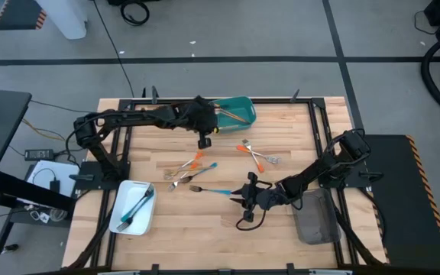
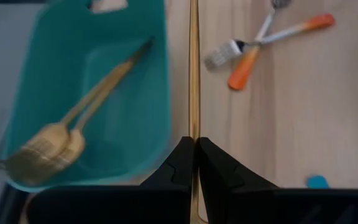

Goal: Sort silverware by color (type)
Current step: Put the gold fork into the blue bin

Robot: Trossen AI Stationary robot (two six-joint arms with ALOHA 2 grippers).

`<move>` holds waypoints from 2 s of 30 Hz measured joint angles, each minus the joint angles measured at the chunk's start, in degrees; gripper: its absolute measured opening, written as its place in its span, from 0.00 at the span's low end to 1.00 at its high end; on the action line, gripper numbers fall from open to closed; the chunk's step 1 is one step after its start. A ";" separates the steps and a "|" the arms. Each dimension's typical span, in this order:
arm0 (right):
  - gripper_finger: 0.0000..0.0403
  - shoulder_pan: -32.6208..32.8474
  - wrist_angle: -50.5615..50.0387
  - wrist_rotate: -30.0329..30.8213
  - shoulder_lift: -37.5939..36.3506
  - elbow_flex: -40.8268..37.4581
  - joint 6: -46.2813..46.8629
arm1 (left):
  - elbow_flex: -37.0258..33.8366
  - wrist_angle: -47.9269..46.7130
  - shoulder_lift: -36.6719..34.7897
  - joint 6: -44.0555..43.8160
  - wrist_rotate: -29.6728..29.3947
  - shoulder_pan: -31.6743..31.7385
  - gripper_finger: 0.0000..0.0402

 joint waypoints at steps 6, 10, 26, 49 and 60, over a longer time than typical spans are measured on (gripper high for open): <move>0.26 0.00 0.01 -0.02 0.00 0.00 0.02 | 1.48 0.86 -0.02 2.47 0.00 2.10 0.05; 0.26 0.00 0.04 -0.02 0.00 0.00 0.02 | 1.48 3.89 -0.02 4.12 -0.04 3.22 0.05; 0.26 0.56 0.46 -0.17 0.00 -0.02 0.30 | 1.54 23.36 5.81 4.24 0.29 5.98 0.05; 0.26 2.08 1.27 0.17 0.00 -0.02 1.90 | 1.48 38.12 17.43 -8.06 17.99 12.63 0.05; 0.26 2.08 1.27 0.15 0.00 -0.02 2.03 | 1.48 36.43 17.79 -10.30 17.99 12.62 0.06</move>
